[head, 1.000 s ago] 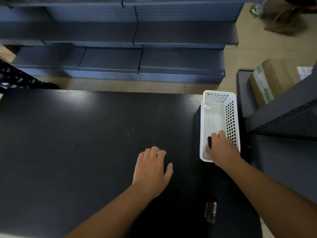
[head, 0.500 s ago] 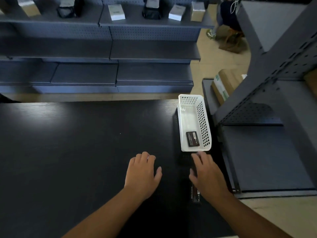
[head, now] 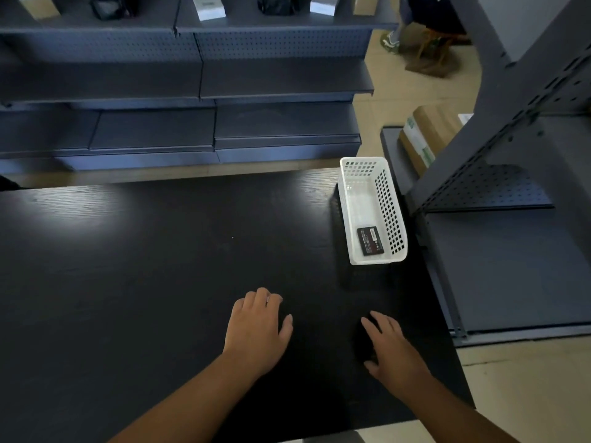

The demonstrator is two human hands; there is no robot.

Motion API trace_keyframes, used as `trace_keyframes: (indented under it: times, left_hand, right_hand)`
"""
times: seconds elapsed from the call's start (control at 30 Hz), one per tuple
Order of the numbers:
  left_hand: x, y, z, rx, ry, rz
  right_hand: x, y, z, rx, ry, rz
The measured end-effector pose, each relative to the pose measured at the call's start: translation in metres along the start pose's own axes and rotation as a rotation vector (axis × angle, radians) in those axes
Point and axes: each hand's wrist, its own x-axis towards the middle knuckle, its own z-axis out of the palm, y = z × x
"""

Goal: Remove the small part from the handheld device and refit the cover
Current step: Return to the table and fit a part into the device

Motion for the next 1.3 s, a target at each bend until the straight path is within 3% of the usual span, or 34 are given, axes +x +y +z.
trace_keyframes:
  times: [0.57, 0.83, 1.3]
  left_hand:
    - [-0.024, -0.033, -0.009, 0.004, 0.022, -0.049]
    - [-0.058, -0.062, -0.03, 0.007, 0.104, -0.067]
    - [-0.203, -0.128, -0.044, -0.106, 0.191, -0.217]
  right_hand:
    - [-0.007, -0.017, -0.02, -0.183, 0.029, -0.062]
    - [-0.027, -0.101, -0.066, -0.294, 0.135, -0.228]
    - [-0.08, -0.253, -0.089, -0.406, 0.153, -0.641]
